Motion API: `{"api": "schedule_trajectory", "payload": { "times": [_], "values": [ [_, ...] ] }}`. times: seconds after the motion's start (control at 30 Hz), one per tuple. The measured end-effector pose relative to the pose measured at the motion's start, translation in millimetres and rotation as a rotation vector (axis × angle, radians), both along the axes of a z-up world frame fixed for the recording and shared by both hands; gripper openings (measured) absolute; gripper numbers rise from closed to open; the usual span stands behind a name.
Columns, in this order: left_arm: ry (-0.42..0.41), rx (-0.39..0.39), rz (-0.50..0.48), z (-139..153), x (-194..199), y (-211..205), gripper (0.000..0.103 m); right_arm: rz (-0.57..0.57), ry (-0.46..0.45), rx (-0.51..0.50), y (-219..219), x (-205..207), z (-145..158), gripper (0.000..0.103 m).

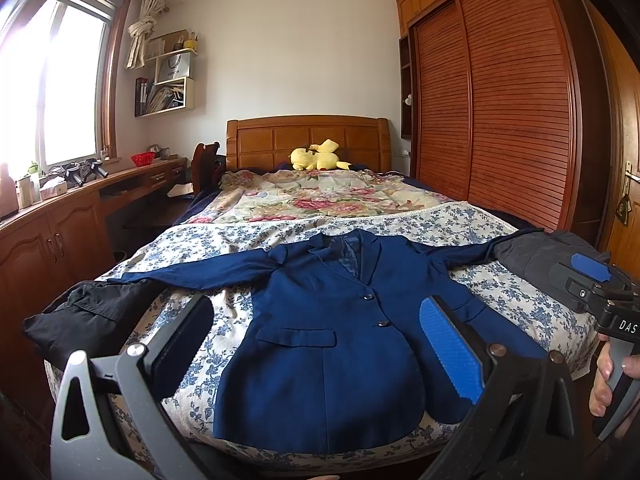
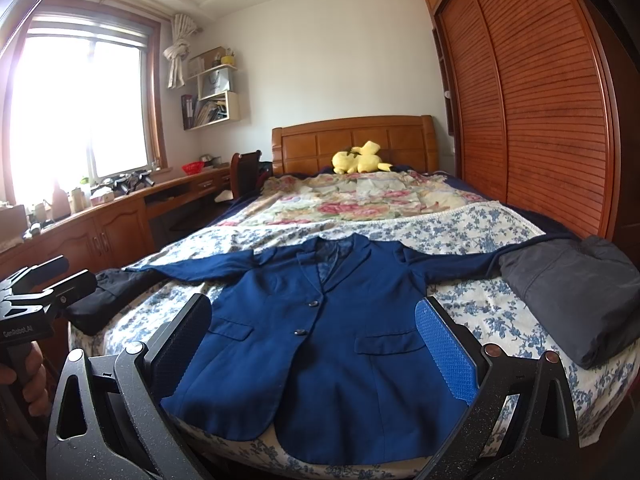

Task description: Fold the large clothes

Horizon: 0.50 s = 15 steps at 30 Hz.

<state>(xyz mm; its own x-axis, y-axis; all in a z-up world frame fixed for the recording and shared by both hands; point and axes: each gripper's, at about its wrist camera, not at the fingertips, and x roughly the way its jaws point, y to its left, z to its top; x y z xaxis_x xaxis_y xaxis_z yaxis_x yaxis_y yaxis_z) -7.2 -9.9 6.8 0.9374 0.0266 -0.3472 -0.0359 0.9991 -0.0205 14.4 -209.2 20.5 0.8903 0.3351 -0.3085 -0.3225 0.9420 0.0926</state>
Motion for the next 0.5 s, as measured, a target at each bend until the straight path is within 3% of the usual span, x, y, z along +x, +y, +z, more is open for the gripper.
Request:
{"api": "schedule_trajectory", "payload": {
  "times": [0.5],
  "values": [
    [0.006, -0.003, 0.007, -0.5, 2.6, 1.2, 0.103, -0.001, 0.001, 0.000, 0.2, 0.7, -0.8, 0.103]
  ]
}}
